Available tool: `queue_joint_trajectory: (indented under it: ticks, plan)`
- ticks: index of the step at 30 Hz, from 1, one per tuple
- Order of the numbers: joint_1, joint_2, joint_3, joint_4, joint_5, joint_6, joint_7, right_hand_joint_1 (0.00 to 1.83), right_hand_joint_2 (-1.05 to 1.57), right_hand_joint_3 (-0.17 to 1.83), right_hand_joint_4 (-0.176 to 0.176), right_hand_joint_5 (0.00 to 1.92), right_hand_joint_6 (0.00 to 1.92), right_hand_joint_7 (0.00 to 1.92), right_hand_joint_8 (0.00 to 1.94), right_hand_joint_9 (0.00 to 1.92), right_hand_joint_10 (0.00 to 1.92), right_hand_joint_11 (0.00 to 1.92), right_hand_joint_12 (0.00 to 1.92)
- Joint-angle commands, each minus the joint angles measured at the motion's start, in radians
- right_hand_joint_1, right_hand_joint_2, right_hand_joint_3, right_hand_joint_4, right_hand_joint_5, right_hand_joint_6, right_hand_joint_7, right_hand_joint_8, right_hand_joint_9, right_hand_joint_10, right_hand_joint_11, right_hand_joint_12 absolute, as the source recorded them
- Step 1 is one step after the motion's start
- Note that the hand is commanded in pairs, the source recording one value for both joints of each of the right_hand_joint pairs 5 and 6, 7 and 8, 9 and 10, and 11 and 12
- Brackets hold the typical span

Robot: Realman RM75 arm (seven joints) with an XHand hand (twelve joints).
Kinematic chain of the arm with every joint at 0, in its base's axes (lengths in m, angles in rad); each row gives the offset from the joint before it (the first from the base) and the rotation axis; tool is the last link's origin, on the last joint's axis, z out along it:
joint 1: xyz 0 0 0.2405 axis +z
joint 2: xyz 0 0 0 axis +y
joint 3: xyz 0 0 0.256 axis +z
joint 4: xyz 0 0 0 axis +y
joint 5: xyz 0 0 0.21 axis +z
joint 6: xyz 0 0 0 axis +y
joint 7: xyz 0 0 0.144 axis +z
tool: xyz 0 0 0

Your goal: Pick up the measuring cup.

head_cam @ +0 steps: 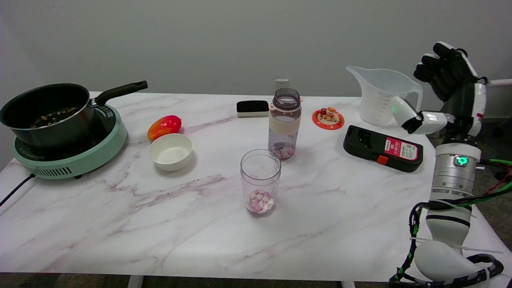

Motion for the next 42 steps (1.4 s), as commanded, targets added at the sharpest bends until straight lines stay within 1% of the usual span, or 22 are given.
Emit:
queue_joint_trajectory:
  ticks: [1, 3, 6, 10, 14, 16, 21, 24, 29, 35, 42]
  plan:
    - [0.021, 0.009, -0.144, -0.061, -0.035, -0.157, 0.106, 1.25, -0.74, 1.23, 0.0, 0.23, 0.23, 0.51, 0.51, 0.61, 0.61, 0.62, 0.62]
    - [0.018, 0.009, -0.144, -0.09, -0.046, -0.198, 0.126, 1.25, -0.81, 1.18, 0.0, 0.19, 0.19, 0.48, 0.48, 0.59, 0.59, 0.6, 0.6]
    - [0.024, 0.009, -0.144, -0.122, -0.048, -0.27, 0.125, 1.24, -0.83, 1.13, 0.0, 0.15, 0.15, 0.44, 0.44, 0.56, 0.56, 0.59, 0.59]
    - [0.048, 0.009, -0.144, -0.182, -0.058, -0.313, 0.121, 1.24, -0.82, 1.09, 0.0, 0.13, 0.13, 0.43, 0.43, 0.54, 0.54, 0.57, 0.57]
    - [0.08, 0.002, -0.148, -0.231, -0.107, -0.351, 0.121, 1.24, -0.76, 1.04, 0.0, 0.13, 0.13, 0.44, 0.44, 0.54, 0.54, 0.56, 0.56]
    - [0.087, -0.006, -0.155, -0.245, -0.126, -0.356, 0.121, 1.24, -0.74, 1.06, 0.0, 0.14, 0.14, 0.44, 0.44, 0.54, 0.54, 0.56, 0.56]
    - [0.078, -0.069, -0.17, -0.287, -0.167, -0.3, 0.116, 1.24, -0.69, 1.07, 0.0, 0.15, 0.15, 0.46, 0.46, 0.55, 0.55, 0.56, 0.56]
    - [0.062, -0.098, -0.172, -0.289, -0.167, -0.264, 0.083, 1.23, -0.65, 1.07, 0.0, 0.18, 0.18, 0.47, 0.47, 0.55, 0.55, 0.57, 0.57]
    - [0.029, -0.124, -0.19, -0.277, -0.167, -0.195, 0.0, 1.23, -0.56, 1.1, 0.0, 0.21, 0.21, 0.5, 0.5, 0.57, 0.57, 0.58, 0.58]
    - [-0.007, -0.15, -0.232, -0.262, -0.164, -0.165, -0.1, 1.23, -0.54, 1.14, 0.0, 0.24, 0.24, 0.54, 0.54, 0.6, 0.6, 0.58, 0.58]
    - [-0.004, -0.213, -0.294, -0.295, -0.165, -0.129, -0.12, 1.21, -0.46, 1.17, 0.0, 0.29, 0.29, 0.56, 0.56, 0.62, 0.62, 0.58, 0.58]
